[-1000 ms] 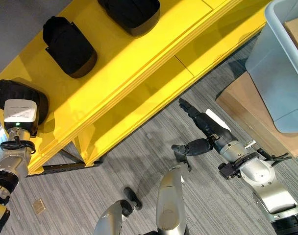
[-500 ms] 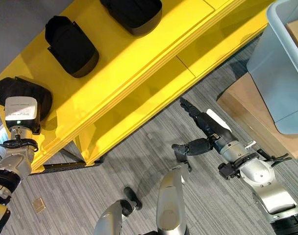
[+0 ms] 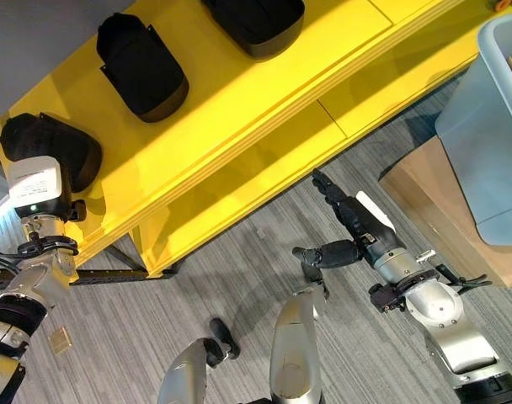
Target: Move parts from the plastic box to the shelf.
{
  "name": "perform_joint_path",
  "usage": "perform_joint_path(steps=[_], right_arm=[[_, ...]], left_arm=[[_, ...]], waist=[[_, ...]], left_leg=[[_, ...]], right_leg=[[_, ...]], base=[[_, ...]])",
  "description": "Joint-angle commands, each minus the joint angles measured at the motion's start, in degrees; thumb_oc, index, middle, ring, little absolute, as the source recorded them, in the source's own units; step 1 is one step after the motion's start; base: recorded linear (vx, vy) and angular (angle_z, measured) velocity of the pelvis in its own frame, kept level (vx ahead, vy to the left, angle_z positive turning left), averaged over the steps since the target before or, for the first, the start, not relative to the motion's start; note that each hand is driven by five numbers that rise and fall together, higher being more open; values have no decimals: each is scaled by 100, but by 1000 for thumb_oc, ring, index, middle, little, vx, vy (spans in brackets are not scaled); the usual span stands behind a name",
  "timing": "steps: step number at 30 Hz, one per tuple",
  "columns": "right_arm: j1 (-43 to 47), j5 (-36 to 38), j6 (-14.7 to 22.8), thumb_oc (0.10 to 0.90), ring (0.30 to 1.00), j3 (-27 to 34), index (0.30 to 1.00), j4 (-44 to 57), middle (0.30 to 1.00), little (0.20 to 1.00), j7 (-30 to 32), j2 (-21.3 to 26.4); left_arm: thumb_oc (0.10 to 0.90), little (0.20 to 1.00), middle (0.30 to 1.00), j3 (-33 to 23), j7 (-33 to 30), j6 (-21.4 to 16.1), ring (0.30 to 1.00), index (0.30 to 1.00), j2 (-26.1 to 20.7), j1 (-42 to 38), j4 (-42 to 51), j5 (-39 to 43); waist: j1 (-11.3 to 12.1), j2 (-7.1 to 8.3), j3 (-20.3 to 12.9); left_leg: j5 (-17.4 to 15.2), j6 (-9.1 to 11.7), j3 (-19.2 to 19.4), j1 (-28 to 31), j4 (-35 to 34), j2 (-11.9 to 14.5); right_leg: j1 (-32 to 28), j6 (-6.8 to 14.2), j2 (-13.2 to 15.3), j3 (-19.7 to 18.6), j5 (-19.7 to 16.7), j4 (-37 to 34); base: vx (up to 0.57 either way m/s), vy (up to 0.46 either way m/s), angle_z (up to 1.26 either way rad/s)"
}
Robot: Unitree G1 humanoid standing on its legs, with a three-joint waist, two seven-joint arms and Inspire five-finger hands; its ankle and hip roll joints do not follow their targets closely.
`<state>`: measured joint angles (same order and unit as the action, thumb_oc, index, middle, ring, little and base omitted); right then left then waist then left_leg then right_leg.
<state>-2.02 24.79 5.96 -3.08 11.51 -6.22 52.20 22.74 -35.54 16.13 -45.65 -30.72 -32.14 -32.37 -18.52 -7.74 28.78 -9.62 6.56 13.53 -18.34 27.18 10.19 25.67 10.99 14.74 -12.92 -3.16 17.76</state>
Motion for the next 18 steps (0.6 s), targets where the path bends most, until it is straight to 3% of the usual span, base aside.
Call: perform_joint_path(steps=[1,5,6,7,8,12,13,18], right_arm=[[420,77,603,900,1000,443,1000,729,1000,1000,67,-225],[416,97,653,900,1000,436,1000,715,1000,1000,48,-198],[398,93,679,900,1000,433,1000,695,1000,1000,41,-188],[403,98,687,900,1000,438,1000,687,1000,1000,33,-181],[410,109,690,900,1000,436,1000,664,1000,1000,38,-172],[448,131,690,900,1000,419,1000,667,1000,1000,45,-125],[449,135,687,900,1000,424,1000,660,1000,1000,29,-114],[486,166,702,900,1000,421,1000,616,1000,1000,-20,-73]], left_arm=[[900,1000,1000,-530,-200,148,1000,1000,-714,-4,126,-462],[900,1000,1000,-424,-331,73,1000,1000,-712,31,148,-510],[900,1000,1000,-408,-310,-8,1000,1000,-725,21,174,-589],[900,1000,1000,-414,-269,-21,1000,1000,-727,11,184,-609],[900,1000,1000,-354,-169,18,1000,1000,-723,-7,235,-653],[900,1000,1000,-198,-70,88,1000,1000,-706,-63,286,-892],[900,1000,1000,-148,-22,128,1000,1000,-716,-85,251,-847],[900,1000,1000,-13,34,51,1000,1000,-708,-230,63,-909]], waist=[[-40,344,-251],[-58,346,-225],[-56,335,-236],[-58,340,-219],[-55,326,-233],[-74,333,-203],[-88,322,-219],[-130,308,-216]], left_leg=[[39,-739,288,-35,-554,-625],[31,-743,291,-41,-548,-638],[-96,-709,232,15,-537,-667],[28,-747,294,-35,-556,-647],[-94,-706,229,14,-536,-672],[25,-746,303,-33,-555,-653],[-107,-705,250,28,-533,-674],[-115,-713,277,42,-530,-677]], right_leg=[[-66,-739,-576,692,1193,802],[-59,-744,-583,692,1197,803],[-115,-717,-571,677,1328,827],[-58,-746,-577,695,1202,802],[-113,-723,-564,687,1329,828],[-56,-749,-566,712,1193,794],[-117,-719,-556,695,1330,827],[-107,-721,-553,681,1331,835]], base=[[0,0,0],[18,6,0],[0,0,0],[78,26,5],[-78,-9,3],[0,5,0],[92,39,2],[18,7,0]])
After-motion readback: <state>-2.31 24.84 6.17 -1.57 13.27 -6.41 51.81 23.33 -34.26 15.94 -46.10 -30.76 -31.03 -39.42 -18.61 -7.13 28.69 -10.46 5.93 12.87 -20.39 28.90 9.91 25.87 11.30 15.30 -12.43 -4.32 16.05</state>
